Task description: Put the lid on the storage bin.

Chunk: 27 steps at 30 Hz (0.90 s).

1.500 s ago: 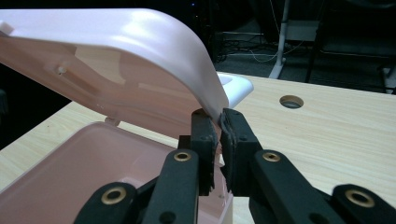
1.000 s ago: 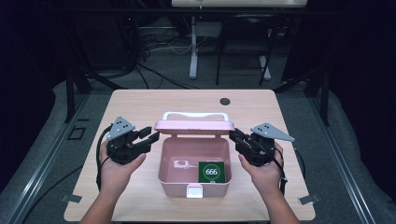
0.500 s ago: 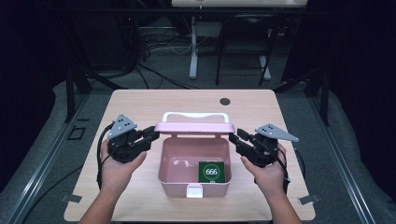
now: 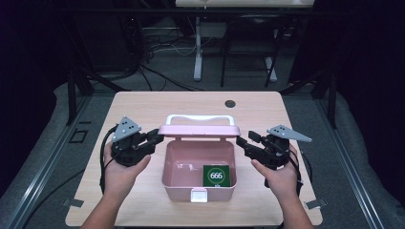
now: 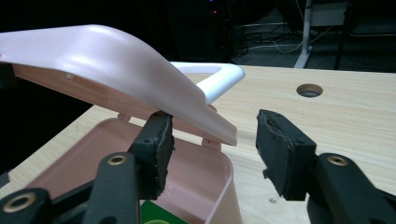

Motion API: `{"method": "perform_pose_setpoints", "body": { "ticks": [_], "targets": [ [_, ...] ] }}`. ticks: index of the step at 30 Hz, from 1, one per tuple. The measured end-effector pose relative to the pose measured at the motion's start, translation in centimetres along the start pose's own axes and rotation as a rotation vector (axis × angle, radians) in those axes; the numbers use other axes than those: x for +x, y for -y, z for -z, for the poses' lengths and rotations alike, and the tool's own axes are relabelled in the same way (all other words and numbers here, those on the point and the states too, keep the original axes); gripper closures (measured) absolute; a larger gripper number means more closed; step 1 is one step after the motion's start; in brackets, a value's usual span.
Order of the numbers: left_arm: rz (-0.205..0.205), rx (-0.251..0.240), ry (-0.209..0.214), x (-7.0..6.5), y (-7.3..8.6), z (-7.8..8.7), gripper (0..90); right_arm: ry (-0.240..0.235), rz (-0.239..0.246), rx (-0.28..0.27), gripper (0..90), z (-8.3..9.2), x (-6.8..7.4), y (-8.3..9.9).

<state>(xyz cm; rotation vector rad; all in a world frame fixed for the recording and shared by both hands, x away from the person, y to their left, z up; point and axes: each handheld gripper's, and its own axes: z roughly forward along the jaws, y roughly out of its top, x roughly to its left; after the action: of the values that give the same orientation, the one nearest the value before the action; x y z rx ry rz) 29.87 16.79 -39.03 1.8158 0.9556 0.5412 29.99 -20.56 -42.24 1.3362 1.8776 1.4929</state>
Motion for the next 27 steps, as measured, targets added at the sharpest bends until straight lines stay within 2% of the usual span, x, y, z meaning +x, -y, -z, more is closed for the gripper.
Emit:
{"method": "perform_pose_setpoints", "body": {
  "ticks": [14, 27],
  "targets": [
    [0.005, -0.008, 0.013, -0.1, 0.2, 0.3, 74.1, 0.009, 0.006, 0.033, 37.4, -0.4, -0.8, 0.2],
    [0.003, -0.006, 0.019, -0.2, 0.7, 0.4, 73.8, 0.027, 0.062, 0.042, 33.9, -1.0, -1.2, 0.7]
  ]
}}
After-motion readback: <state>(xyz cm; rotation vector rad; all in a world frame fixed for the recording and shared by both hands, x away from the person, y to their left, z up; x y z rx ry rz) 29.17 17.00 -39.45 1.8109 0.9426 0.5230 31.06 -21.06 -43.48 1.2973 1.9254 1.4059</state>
